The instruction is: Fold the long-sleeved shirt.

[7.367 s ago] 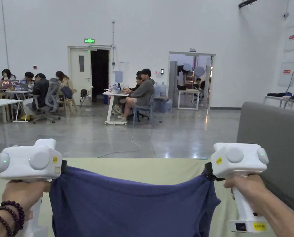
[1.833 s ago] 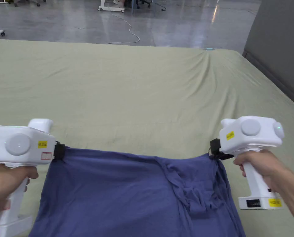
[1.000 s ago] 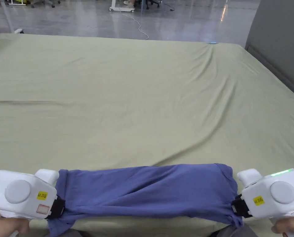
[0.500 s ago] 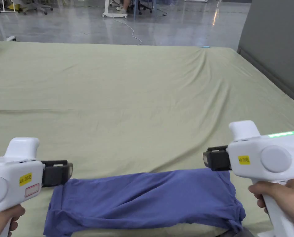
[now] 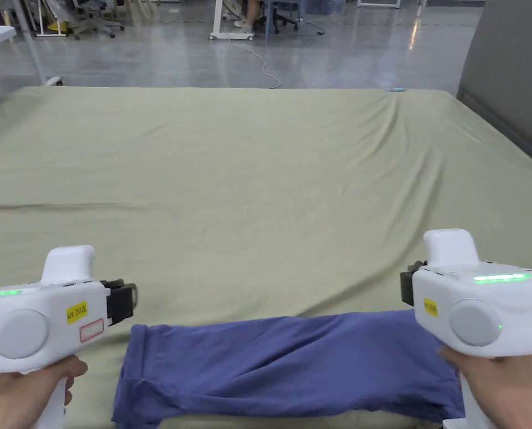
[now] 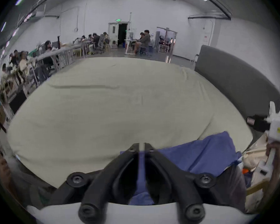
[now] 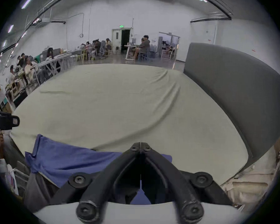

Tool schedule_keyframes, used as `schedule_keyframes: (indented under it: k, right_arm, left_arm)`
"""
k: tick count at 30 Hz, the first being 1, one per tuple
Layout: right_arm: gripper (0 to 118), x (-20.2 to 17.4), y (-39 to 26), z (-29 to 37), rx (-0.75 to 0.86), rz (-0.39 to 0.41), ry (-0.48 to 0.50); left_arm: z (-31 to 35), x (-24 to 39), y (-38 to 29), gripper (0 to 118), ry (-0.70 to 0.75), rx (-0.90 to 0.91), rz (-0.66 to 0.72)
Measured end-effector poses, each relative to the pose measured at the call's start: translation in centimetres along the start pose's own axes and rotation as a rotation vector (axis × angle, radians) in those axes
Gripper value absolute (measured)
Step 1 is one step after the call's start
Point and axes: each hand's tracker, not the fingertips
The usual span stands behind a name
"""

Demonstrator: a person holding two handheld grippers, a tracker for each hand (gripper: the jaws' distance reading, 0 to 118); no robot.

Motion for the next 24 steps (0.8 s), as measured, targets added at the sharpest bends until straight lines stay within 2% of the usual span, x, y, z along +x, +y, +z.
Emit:
schedule_keyframes:
  k: [2, 3, 4, 9, 12, 14, 18, 19, 24]
  right_arm:
    - [0, 0.0, -0.1, 0.5, -0.002, -0.015, 0.027]
    - [0, -0.1, -0.2, 0.7, -0.004, -0.012, 0.039]
    - [0, -0.3, -0.2, 0.9, -0.006, -0.008, 0.043]
    - [0, -0.4, -0.1, 1.2, -0.001, -0.087, 0.117]
    - [0, -0.5, -0.1, 1.2, 0.003, -0.091, 0.142]
    - [0, -0.5, -0.1, 1.2, -0.002, -0.098, 0.151]
    - [0, -0.2, 0.0, 0.8, -0.021, -0.130, 0.171]
    - [0, -0.2, 0.1, 0.7, -0.022, -0.140, 0.172]
    - [0, 0.2, 0.5, 1.0, -0.015, -0.153, 0.152]
  left_arm:
    - [-1.1, -2.6, 0.0, 75, -0.134, -0.086, 0.146]
    - [-2.0, -3.8, -0.2, 102, -0.194, -0.145, 0.223]
    - [-3.2, -5.3, -0.8, 114, -0.258, -0.199, 0.273]
    - [-8.1, -9.9, -4.8, 114, -0.386, -0.344, 0.424]
    - [-10.4, -10.9, -7.2, 114, -0.374, -0.425, 0.514]
    - [-10.3, -10.8, -7.5, 114, -0.439, -0.322, 0.484]
    - [-12.6, -9.5, -8.7, 114, -0.634, -0.330, 0.650]
    - [-13.4, -9.0, -8.8, 114, -0.686, -0.334, 0.642]
    - [-16.5, -6.4, -8.3, 114, -0.685, -0.328, 0.484]
